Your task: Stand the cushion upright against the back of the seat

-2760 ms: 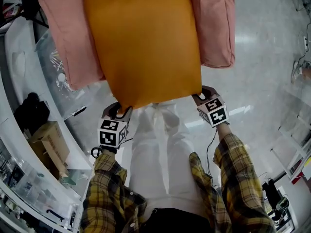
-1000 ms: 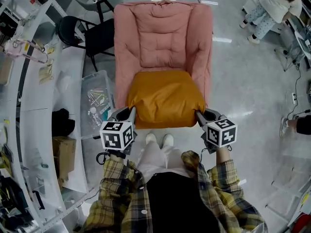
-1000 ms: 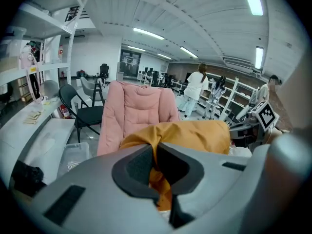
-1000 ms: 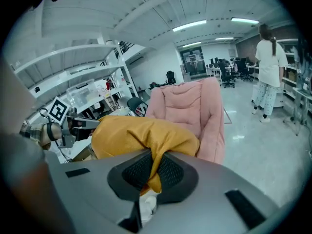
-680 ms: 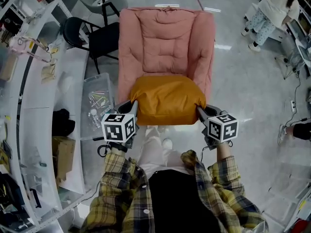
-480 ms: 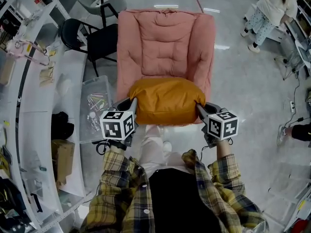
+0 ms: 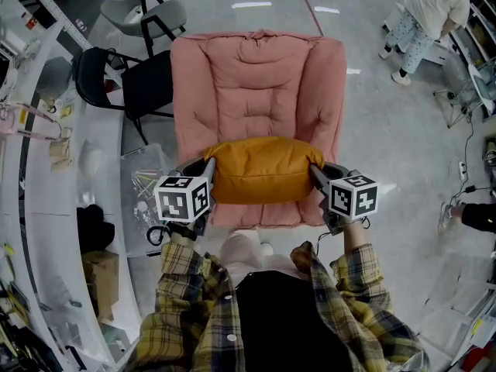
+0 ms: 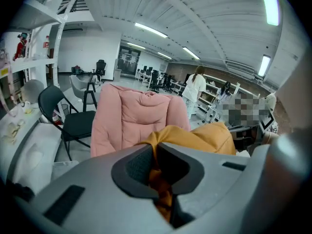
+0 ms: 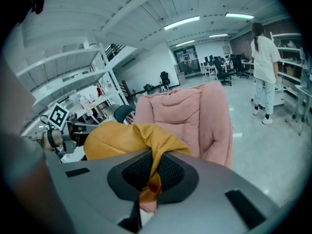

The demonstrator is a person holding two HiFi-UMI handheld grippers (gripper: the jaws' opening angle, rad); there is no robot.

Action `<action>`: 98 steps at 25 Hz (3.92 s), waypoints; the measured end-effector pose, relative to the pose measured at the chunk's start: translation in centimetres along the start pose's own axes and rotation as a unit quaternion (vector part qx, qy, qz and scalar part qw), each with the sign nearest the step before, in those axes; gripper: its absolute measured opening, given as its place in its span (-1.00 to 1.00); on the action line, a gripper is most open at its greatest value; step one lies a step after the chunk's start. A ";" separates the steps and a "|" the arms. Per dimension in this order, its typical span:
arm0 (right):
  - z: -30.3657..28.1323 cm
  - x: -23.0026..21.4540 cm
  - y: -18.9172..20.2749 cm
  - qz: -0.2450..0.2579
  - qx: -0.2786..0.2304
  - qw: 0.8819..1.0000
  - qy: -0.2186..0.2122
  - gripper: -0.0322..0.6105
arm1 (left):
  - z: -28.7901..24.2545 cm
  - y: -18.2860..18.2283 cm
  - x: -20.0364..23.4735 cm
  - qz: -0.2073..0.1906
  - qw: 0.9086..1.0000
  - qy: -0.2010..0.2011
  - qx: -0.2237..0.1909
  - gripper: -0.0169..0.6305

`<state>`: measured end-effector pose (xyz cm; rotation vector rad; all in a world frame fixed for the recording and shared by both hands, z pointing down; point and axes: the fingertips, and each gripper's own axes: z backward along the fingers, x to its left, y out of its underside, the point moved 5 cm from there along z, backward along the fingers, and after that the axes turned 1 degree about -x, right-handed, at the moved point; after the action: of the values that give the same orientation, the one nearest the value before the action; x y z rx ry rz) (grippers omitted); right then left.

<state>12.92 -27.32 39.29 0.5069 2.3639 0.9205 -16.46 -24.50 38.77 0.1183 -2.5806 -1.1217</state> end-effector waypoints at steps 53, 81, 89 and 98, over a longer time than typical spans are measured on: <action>-20.6 -17.7 -20.2 -0.078 0.053 0.991 0.098 -0.53 | -23.7 -20.2 14.3 -0.094 0.989 -0.024 0.110 -0.53; -9.7 -7.4 -24.1 0.031 -0.164 0.984 0.065 -0.63 | -13.6 -20.9 2.8 -0.082 0.995 0.055 -0.036 -0.64; -0.4 -1.0 -18.6 0.064 -0.215 0.974 0.032 -0.79 | -5.4 -16.4 -6.7 -0.089 0.987 0.091 -0.101 -0.79; 11.7 6.0 -8.6 0.074 -0.265 0.961 -0.026 -0.84 | 3.9 -6.9 -18.3 -0.100 0.974 0.142 -0.144 -0.92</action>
<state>14.18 -24.39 23.89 0.4826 1.9345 1.5247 -0.80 -22.80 26.51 0.4436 -2.1674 -1.4228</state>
